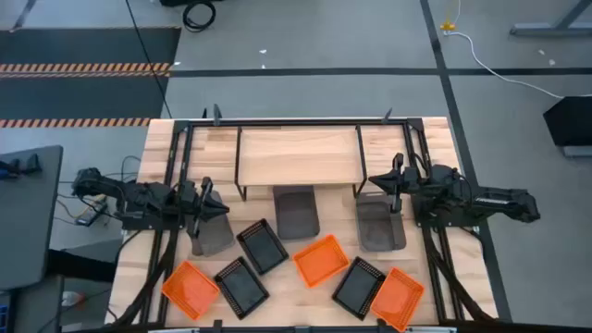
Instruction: Stack baskets on shelf by color
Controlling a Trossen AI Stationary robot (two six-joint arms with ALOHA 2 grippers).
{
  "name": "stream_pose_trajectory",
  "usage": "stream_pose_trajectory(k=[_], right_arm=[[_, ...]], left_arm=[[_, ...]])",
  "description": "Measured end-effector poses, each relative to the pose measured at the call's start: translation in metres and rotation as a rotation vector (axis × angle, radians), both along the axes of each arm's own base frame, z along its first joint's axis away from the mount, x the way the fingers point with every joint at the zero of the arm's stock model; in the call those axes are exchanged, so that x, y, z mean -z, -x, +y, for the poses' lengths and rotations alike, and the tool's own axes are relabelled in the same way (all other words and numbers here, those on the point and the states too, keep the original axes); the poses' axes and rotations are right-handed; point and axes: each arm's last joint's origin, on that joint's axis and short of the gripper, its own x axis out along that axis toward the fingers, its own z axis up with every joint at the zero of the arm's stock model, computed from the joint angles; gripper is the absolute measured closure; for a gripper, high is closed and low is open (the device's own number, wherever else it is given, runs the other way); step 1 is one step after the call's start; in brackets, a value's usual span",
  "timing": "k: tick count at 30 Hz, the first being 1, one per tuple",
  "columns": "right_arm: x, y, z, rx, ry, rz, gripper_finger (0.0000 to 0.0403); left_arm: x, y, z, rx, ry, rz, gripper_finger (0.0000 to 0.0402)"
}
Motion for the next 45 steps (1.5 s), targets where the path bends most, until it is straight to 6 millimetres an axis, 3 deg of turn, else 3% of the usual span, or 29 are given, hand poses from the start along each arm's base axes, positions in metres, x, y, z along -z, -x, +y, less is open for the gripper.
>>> stream_pose_trajectory(k=[45], right_arm=[[0.0001, 0.0, 0.0, 0.0, 0.0, 0.0, 0.0391]], left_arm=[[0.0, 0.0, 0.0, 0.0, 0.0, 0.0, 0.0366]])
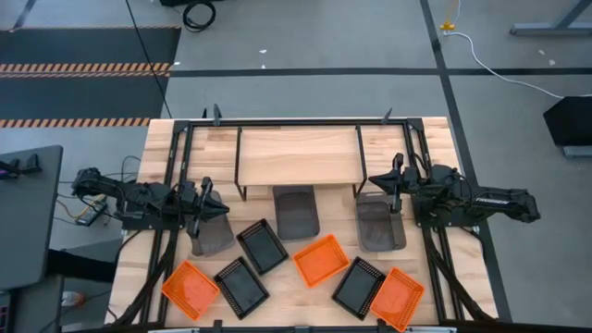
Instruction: Stack baskets on shelf by color
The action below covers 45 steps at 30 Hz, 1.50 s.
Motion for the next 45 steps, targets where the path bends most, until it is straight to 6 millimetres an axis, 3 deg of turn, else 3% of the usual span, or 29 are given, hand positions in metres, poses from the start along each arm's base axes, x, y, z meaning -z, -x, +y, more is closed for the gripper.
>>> stream_pose_trajectory(k=[45], right_arm=[[-0.0001, 0.0, 0.0, 0.0, 0.0, -0.001, 0.0391]], left_arm=[[0.0001, 0.0, 0.0, 0.0, 0.0, 0.0, 0.0371]])
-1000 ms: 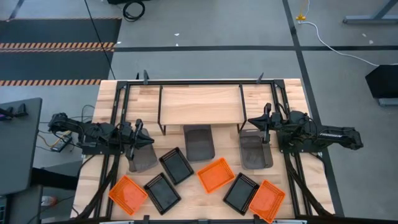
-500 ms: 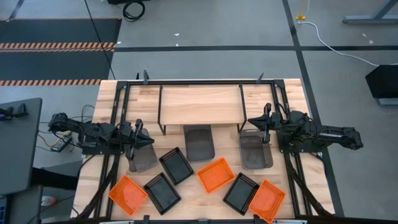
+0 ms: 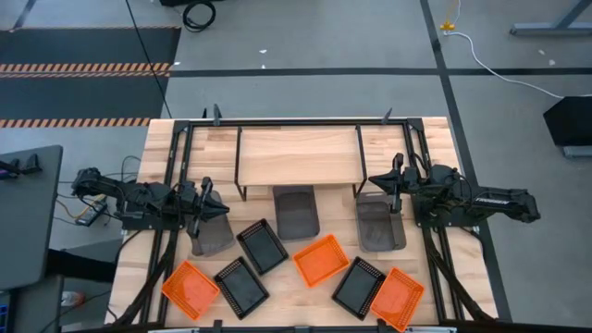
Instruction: Stack baskets on shelf by color
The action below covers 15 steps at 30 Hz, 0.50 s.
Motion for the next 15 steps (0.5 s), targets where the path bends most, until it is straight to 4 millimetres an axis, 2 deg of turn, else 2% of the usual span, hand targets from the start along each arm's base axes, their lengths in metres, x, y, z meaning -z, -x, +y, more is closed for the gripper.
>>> stream_pose_trajectory(k=[15], right_arm=[[0.0, 0.0, 0.0, 0.0, 0.0, 0.0, 0.0391]], left_arm=[[0.0, 0.0, 0.0, 0.0, 0.0, 0.0, 0.0373]])
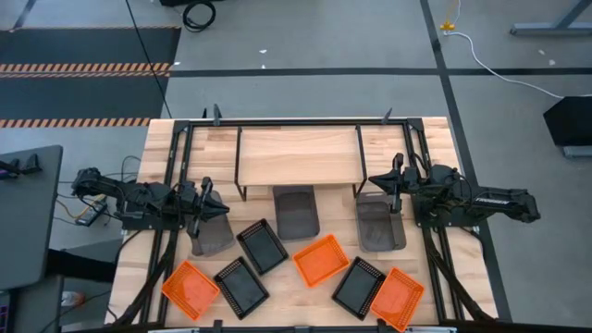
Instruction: Stack baskets on shelf by color
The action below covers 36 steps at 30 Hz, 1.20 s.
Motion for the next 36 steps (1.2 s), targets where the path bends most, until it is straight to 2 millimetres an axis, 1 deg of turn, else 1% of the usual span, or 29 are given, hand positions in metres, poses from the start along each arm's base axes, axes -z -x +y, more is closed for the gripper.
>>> stream_pose_trajectory(k=[7, 15, 24, 32, 36], right_arm=[[0.0, 0.0, 0.0, 0.0, 0.0, -0.001, 0.0391], [0.0001, 0.0, 0.0, 0.0, 0.0, 0.0, 0.0391], [0.0001, 0.0, 0.0, 0.0, 0.0, 0.0, 0.0391], [0.0, 0.0, 0.0, 0.0, 0.0, 0.0, 0.0391], [0.0001, 0.0, 0.0, 0.0, 0.0, 0.0, 0.0391]], left_arm=[[0.0, 0.0, 0.0, 0.0, 0.0, 0.0, 0.0366], [0.0, 0.0, 0.0, 0.0, 0.0, 0.0, 0.0374], [-0.0001, 0.0, 0.0, 0.0, 0.0, -0.001, 0.0366], [0.0, 0.0, 0.0, 0.0, 0.0, 0.0, 0.0374], [0.0, 0.0, 0.0, 0.0, 0.0, 0.0, 0.0371]])
